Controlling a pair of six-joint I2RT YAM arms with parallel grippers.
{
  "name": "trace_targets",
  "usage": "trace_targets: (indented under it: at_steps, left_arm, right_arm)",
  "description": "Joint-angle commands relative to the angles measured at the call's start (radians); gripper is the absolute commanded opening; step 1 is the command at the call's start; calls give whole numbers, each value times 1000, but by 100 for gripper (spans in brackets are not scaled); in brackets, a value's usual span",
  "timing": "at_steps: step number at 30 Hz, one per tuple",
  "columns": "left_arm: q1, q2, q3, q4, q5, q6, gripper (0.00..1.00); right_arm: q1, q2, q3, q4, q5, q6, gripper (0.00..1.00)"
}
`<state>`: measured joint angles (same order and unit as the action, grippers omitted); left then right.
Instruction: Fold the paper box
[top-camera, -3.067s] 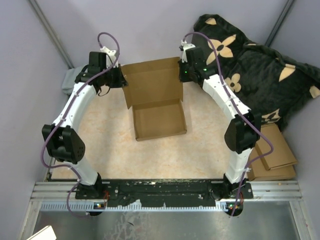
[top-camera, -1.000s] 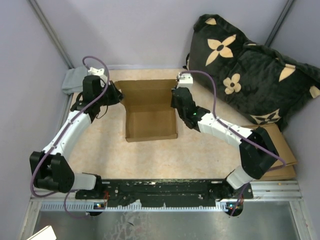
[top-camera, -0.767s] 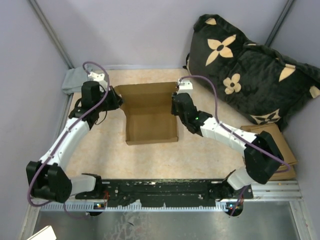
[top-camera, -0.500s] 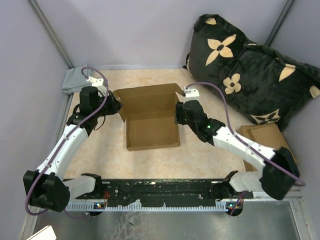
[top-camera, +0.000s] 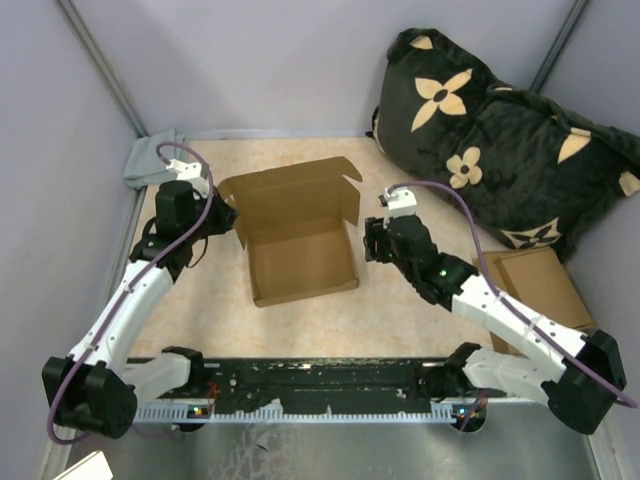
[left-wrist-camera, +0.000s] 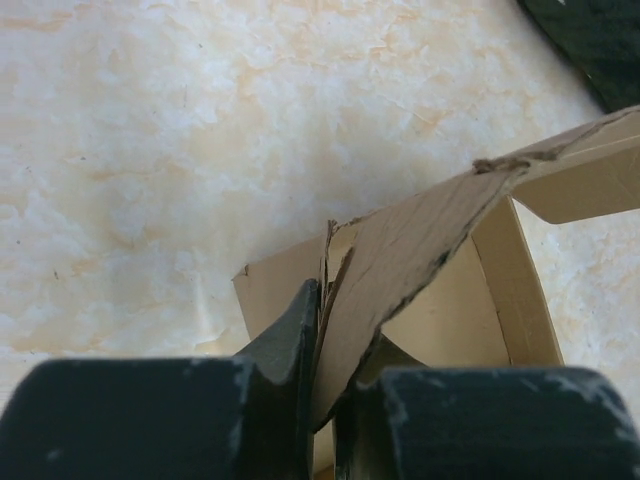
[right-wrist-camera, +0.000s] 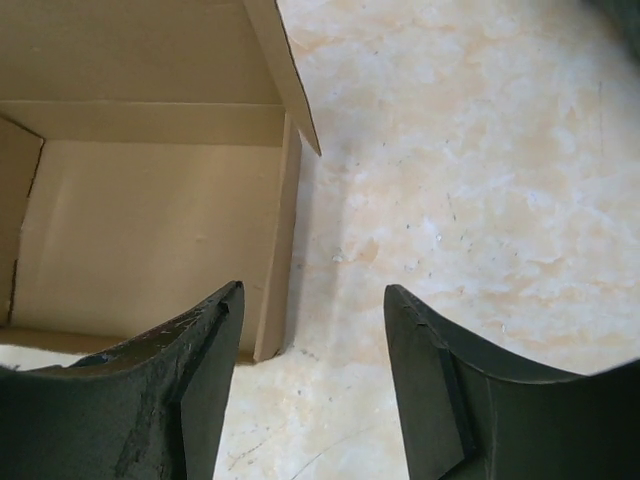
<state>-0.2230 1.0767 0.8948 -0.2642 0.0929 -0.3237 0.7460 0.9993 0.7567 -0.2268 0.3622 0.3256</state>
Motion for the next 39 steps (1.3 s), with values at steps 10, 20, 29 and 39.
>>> trace_targets:
  at_steps: [10, 20, 29, 39]
  left_arm:
    - [-7, 34, 54, 124, -28, 83, 0]
    - [-10, 45, 62, 141, -29, 88, 0]
    - [-12, 97, 80, 234, -36, 82, 0]
    - [-12, 283, 256, 299, -4, 73, 0]
  right_arm:
    - [-148, 321, 420, 2, -246, -184, 53]
    - [-166, 493, 605, -90, -360, -235, 43]
    - [-168, 604, 731, -153, -330, -184, 7]
    - [-168, 771, 897, -54, -167, -131, 0]
